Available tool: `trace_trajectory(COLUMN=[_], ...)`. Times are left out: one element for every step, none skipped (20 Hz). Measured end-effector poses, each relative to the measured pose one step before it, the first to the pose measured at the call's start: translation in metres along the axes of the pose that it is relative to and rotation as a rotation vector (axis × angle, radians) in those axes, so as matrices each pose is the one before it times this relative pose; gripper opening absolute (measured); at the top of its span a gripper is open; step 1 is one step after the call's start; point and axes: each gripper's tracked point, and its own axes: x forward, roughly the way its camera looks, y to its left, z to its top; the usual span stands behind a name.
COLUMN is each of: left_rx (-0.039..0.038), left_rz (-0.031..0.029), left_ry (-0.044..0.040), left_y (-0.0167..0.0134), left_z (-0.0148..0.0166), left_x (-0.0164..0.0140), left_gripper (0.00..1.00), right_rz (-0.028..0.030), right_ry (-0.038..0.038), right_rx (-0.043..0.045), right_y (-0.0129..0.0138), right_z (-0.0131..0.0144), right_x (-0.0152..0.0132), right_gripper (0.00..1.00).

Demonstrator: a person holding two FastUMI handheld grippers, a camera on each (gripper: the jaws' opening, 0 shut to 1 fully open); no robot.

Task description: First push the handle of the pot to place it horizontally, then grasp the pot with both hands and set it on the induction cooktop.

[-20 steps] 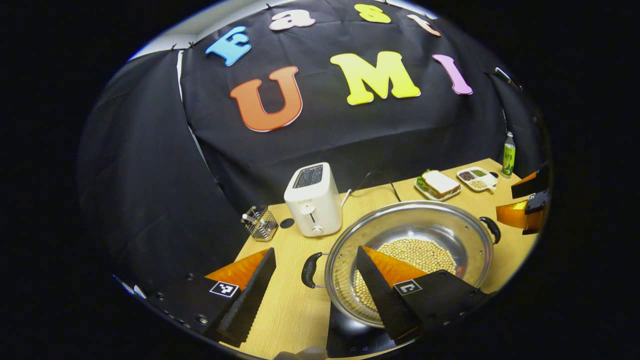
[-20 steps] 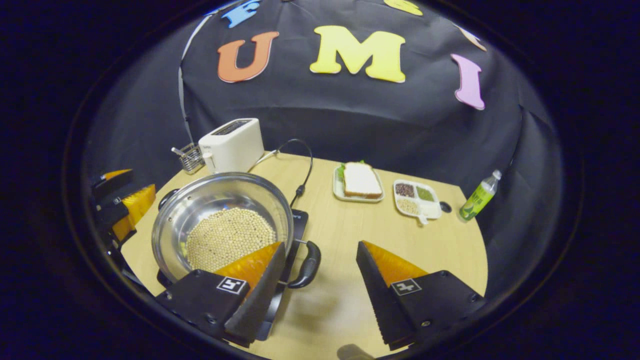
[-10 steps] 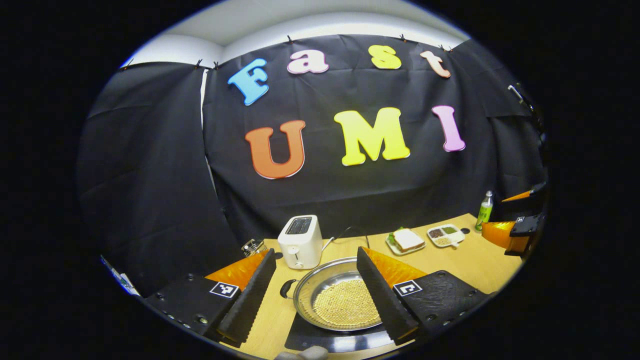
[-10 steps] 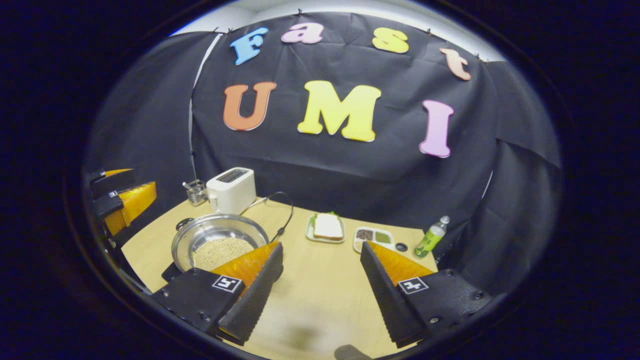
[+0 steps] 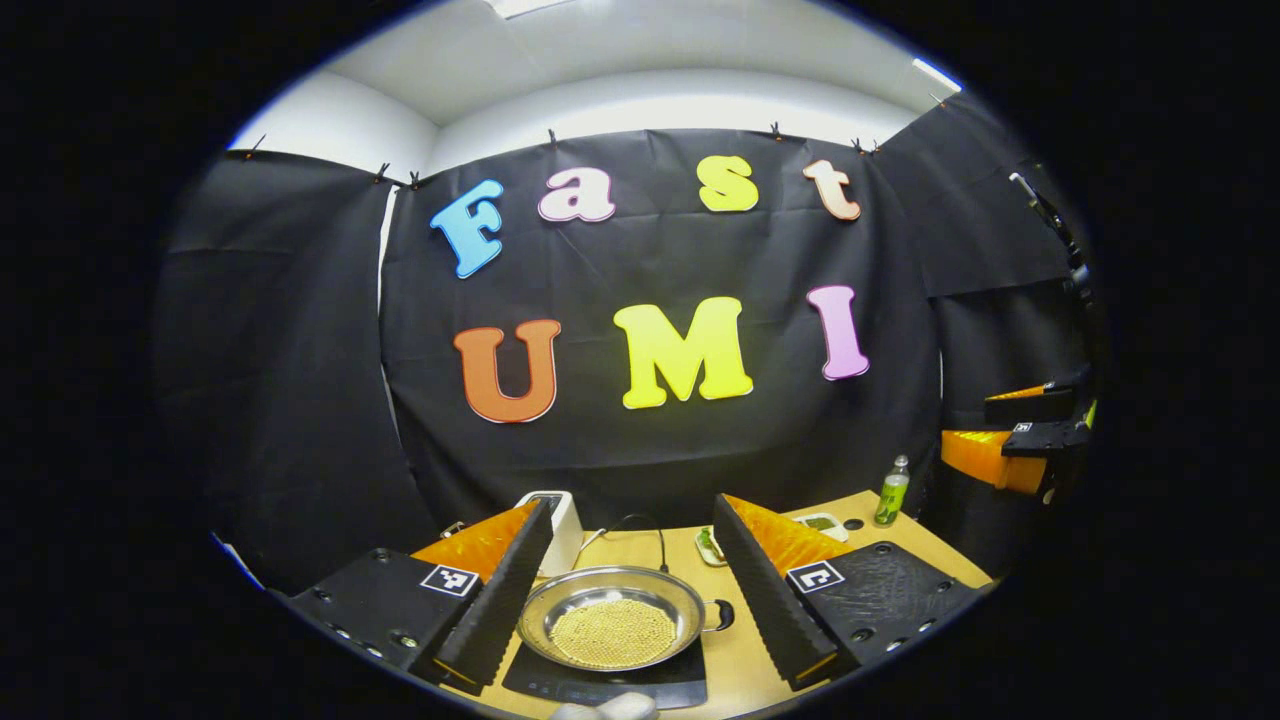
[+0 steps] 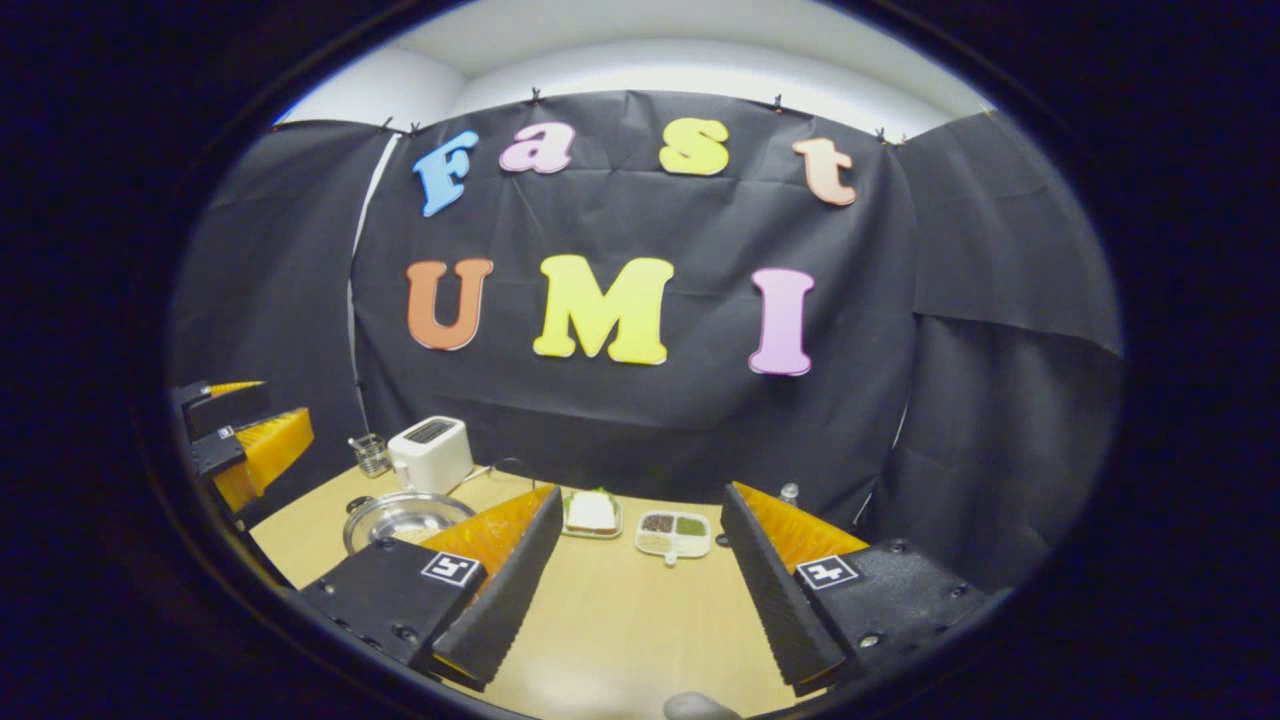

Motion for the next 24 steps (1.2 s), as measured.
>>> trace_trajectory(left_rx=[-0.00153, -0.00621, -0.00980, -0.01145, -0.00475, -0.00042, -0.00099, -0.00195, -0.00214, 0.00102, 0.00531, 0.00216, -0.00164, -0.00585, -0.00915, -0.00629, -0.00114, -0.00004, -0.00162, -0.00529, -0.00144, 0.00108, 0.00142, 0.00070], left_rz=[-0.00925, -0.01320, -0.01474, -0.00943, -0.00697, 0.00227, 0.00314, 0.00077, -0.00206, -0.00075, 0.00436, 0.00406, -0.00032, 0.00295, -0.00138, -0.00121, 0.00305, -0.00117, -0.00265, -0.00465, 0.00167, 0.00347, 0.00213, 0.00187], left_ry=[-0.00671, -0.00836, -0.00464, -0.00526, -0.00517, -0.00669, -0.00713, -0.00636, -0.00493, -0.00468, -0.00480, -0.00606, -0.00367, -0.00105, 0.00065, 0.00071, -0.00208, -0.00226, 0.00080, 0.00066, -0.00067, 0.00005, 0.00172, 0.00229], left_y=[-0.00604, -0.00712, -0.00825, -0.00420, -0.00457, -0.00166, -0.00030, -0.00226, -0.00234, -0.00137, 0.00024, 0.00030, -0.00027, 0.00040, -0.00001, -0.00215, 0.00017, 0.00085, -0.00118, -0.00157, 0.00095, 0.00258, 0.00098, 0.00049], left_z=[0.00494, 0.00556, 0.00444, 0.00285, 0.00328, 0.00318, 0.00416, 0.00272, 0.00225, 0.00190, 0.00165, 0.00234, 0.00153, 0.00000, 0.00043, -0.00054, 0.00116, 0.00123, 0.00025, -0.00034, 0.00085, 0.00034, -0.00084, -0.00165], left_x=[-0.00163, -0.00045, -0.00021, -0.00243, 0.00027, 0.00133, 0.00048, 0.00127, 0.00022, 0.00003, -0.00040, 0.00086, 0.00106, -0.00043, -0.00005, -0.00053, -0.00048, -0.00039, -0.00048, -0.00132, -0.00123, -0.00078, -0.00070, 0.00006], left_gripper=[0.96, 0.96, 0.96, 0.96, 0.96, 0.96, 0.96, 0.96, 0.96, 0.96, 0.96, 0.96, 0.96, 0.96, 0.96, 0.96, 0.96, 0.96, 0.96, 0.96, 0.96, 0.96, 0.96, 0.96], right_rz=[-0.01167, -0.01484, -0.01410, -0.00942, -0.00741, -0.00963, -0.00713, -0.00326, 0.00139, -0.00216, -0.00630, -0.00173, 0.00076, -0.00293, -0.00265, -0.00353, -0.00477, -0.00639, -0.00043, -0.00060, 0.00006, 0.00036, 0.00103, 0.00065], right_ry=[-0.02244, -0.01979, -0.01433, -0.00554, -0.00845, -0.00818, -0.00487, -0.00156, -0.00511, -0.00355, 0.00100, 0.00326, 0.00395, 0.00138, 0.00650, -0.00724, -0.01023, -0.00538, -0.00081, 0.00123, 0.00139, 0.00591, 0.00574, 0.00518], right_rx=[0.00935, 0.00352, 0.00881, 0.01109, 0.01146, 0.00390, -0.00608, -0.00141, 0.00173, 0.00541, 0.00093, 0.00231, 0.00534, 0.00257, 0.00073, 0.00305, 0.00362, 0.00014, -0.00162, 0.00045, 0.00059, 0.00004, 0.00007, -0.00112], right_y=[-0.01023, -0.00867, -0.00972, -0.00665, -0.00658, -0.00593, -0.00489, -0.00339, -0.00191, -0.00098, -0.00286, -0.00152, -0.00055, -0.00130, -0.00229, -0.00168, -0.00125, -0.00238, -0.00051, 0.00094, 0.00017, 0.00078, 0.00057, 0.00111], right_z=[0.00880, 0.00735, 0.00668, 0.00249, 0.00407, 0.00319, 0.00231, 0.00072, -0.00009, 0.00082, 0.00029, -0.00179, 0.00029, -0.00040, -0.00042, 0.00244, 0.00403, 0.00081, 0.00037, -0.00076, 0.00105, -0.00180, -0.00044, -0.00128], right_x=[-0.00618, -0.00455, -0.00240, -0.00336, -0.00227, -0.00158, -0.00262, -0.00259, -0.00283, -0.00150, -0.00118, -0.00130, -0.00060, -0.00024, -0.00104, -0.00139, -0.00179, -0.00074, -0.00193, -0.00184, -0.00130, 0.00010, -0.00055, 0.00053], right_gripper=[1.00, 1.00, 1.00, 1.00, 1.00, 1.00, 1.00, 1.00, 1.00, 1.00, 1.00, 1.00, 1.00, 1.00, 1.00, 1.00, 1.00, 0.99, 1.00, 1.00, 1.00, 1.00, 1.00, 1.00])
